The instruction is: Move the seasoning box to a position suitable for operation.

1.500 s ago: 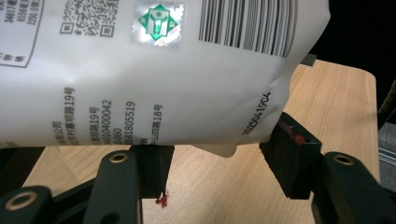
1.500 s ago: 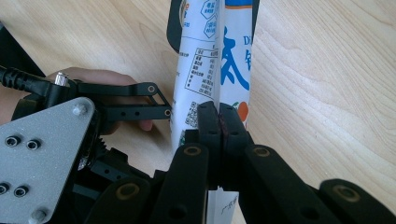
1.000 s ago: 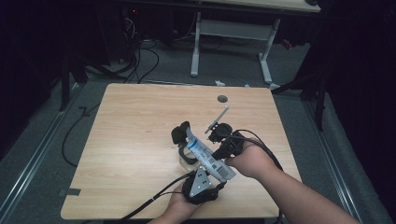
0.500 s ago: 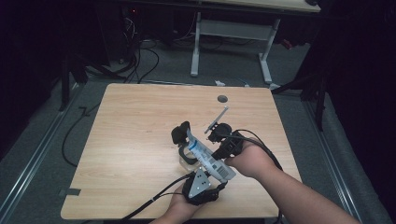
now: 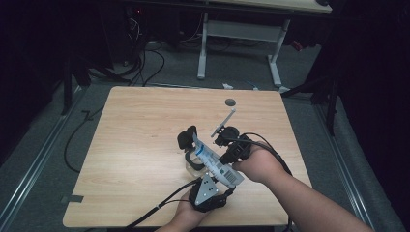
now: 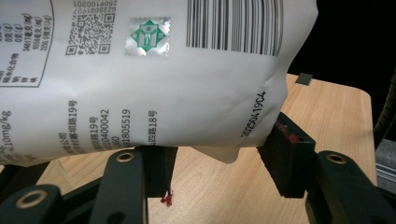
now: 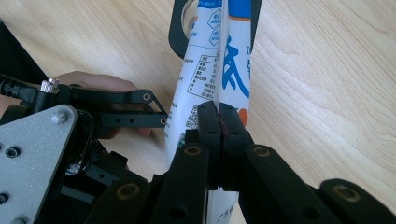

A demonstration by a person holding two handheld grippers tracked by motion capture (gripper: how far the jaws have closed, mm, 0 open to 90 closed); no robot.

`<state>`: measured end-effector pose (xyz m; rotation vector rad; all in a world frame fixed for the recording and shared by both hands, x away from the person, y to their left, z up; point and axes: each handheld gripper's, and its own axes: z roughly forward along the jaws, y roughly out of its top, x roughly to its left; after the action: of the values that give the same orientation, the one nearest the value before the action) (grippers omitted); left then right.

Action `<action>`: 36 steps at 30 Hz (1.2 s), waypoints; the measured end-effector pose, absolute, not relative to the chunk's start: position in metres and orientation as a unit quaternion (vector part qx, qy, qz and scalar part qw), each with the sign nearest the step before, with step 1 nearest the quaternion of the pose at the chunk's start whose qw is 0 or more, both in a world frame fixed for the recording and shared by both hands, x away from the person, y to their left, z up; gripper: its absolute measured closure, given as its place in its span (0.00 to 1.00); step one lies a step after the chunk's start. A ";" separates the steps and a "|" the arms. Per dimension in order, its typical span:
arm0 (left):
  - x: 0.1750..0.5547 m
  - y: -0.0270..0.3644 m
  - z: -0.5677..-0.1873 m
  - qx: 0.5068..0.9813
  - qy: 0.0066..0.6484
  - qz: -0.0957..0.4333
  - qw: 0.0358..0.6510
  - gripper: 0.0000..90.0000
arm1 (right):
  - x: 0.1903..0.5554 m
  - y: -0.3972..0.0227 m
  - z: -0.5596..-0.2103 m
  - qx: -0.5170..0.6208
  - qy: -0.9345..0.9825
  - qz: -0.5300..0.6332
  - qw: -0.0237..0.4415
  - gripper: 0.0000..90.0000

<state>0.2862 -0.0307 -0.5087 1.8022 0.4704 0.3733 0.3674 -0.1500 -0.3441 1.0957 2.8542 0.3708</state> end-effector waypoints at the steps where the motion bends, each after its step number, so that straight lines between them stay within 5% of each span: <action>1: 0.286 -0.030 -0.508 0.772 0.202 0.161 0.582 0.55 | 0.368 -0.149 -0.344 0.357 0.926 0.120 0.031 1.00; 36: 0.286 -0.026 -0.505 0.767 0.205 0.173 0.583 0.56 | 0.371 -0.144 -0.341 0.343 0.930 0.125 0.034 1.00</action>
<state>0.2860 -0.0255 -0.5048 1.7907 0.4781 0.4035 0.3709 -0.1438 -0.3410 1.0556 2.8606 0.3840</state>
